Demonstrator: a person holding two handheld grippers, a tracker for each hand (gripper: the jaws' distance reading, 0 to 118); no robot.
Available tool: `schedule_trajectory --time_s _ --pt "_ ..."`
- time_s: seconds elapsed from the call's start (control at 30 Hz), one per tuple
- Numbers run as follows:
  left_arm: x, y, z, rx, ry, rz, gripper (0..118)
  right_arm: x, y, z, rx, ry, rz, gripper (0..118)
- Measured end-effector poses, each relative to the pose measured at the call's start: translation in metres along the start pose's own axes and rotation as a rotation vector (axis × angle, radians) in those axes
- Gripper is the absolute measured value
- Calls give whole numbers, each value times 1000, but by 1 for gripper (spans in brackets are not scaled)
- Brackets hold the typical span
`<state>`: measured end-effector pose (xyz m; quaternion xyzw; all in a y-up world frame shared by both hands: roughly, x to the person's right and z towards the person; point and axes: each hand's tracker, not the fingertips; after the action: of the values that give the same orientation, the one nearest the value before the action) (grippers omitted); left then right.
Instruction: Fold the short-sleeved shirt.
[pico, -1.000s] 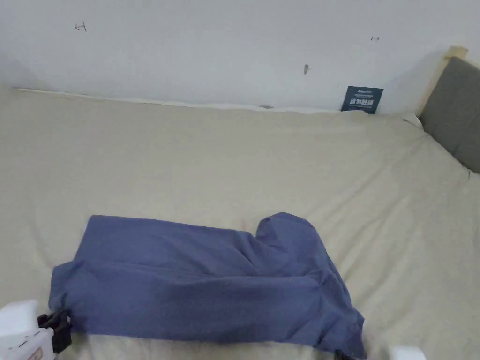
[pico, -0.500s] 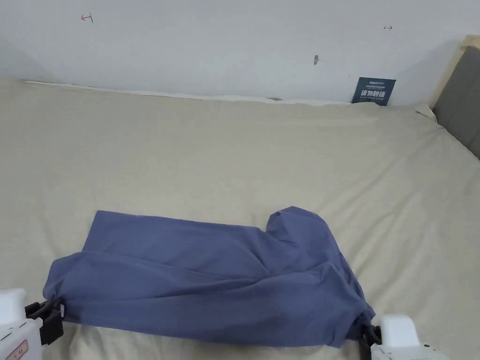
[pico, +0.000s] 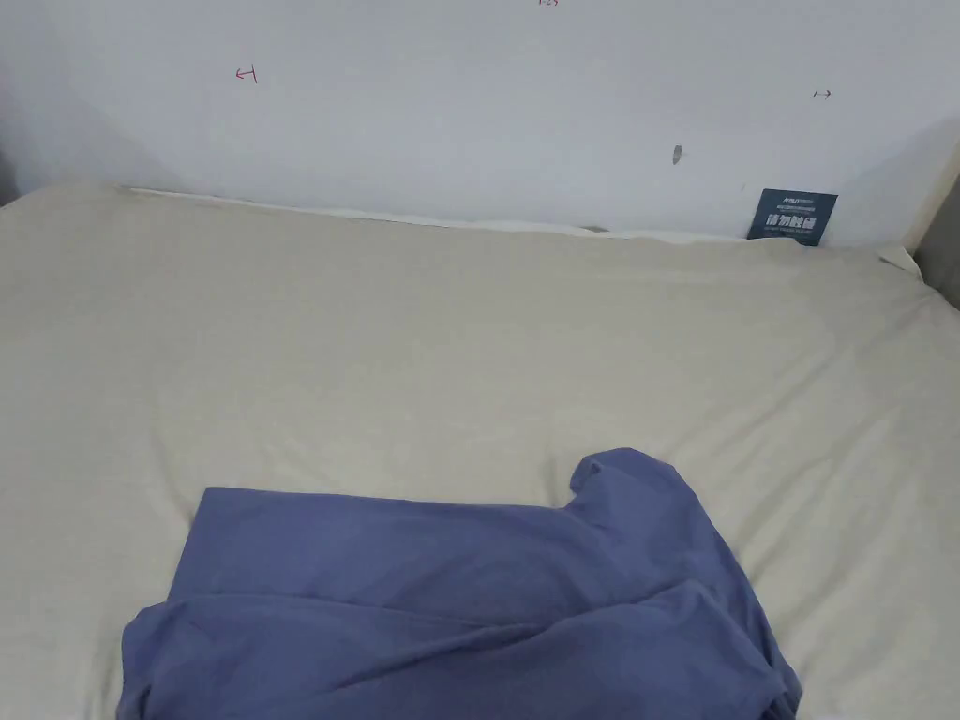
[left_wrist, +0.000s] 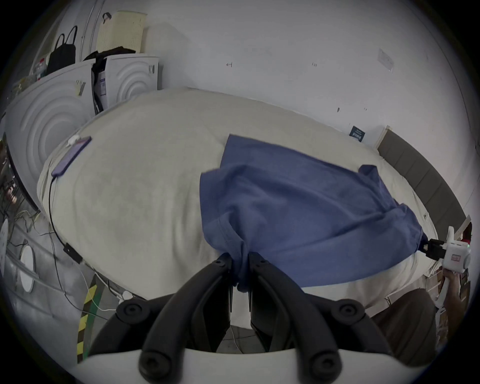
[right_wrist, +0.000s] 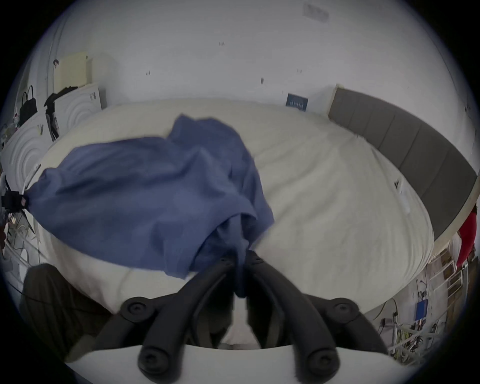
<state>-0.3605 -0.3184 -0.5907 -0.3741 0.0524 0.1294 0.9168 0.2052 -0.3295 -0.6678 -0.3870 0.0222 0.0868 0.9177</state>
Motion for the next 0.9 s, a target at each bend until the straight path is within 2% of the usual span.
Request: schedule_trajectory --time_s 0.03,0.07,0.1,0.13,0.17,0.23,0.3,0.5,0.57,0.6,0.63,0.67,0.7,0.73,0.77,0.8,0.9 --pt "0 -5 1 13 17 12 30 -3 1 6 -47 0 -16 77" --pt "2 -8 5 34 40 19 80 -3 0 12 -73 -12 -60 108" --pt "4 -10 9 43 55 19 111 -4 -1 26 11 3 -114 114" --pt "5 -11 15 56 51 -1 118 -5 0 44 112 26 -167 114" --pt "8 -12 25 118 34 -23 118 -4 4 58 165 52 -206 114" --pt "18 -9 46 215 72 -71 118 -10 15 83 246 61 -213 114" --pt "29 1 65 266 62 -109 118 -20 30 107 337 16 -190 114" --pt "69 28 113 537 71 -208 118 -54 74 163 591 58 -91 114" --pt "81 36 118 577 118 -234 118 -65 85 170 640 66 -64 114" --pt "86 39 120 603 132 -247 115 -71 92 172 641 80 -52 112" --pt "90 44 122 630 137 -274 109 -76 97 174 649 93 -41 106" --pt "93 48 120 619 121 -270 86 -81 102 176 661 98 -35 82" --pt "96 51 119 629 125 -275 50 -84 106 174 669 102 -24 53" --pt "100 55 117 641 140 -287 9 -89 110 173 668 107 -7 24" --pt "101 60 115 644 130 -291 5 -94 114 170 658 71 22 6" --pt "99 67 113 624 99 -294 5 -99 115 169 662 45 37 6" --pt "98 86 100 608 67 -270 5 -102 117 158 657 95 25 6"
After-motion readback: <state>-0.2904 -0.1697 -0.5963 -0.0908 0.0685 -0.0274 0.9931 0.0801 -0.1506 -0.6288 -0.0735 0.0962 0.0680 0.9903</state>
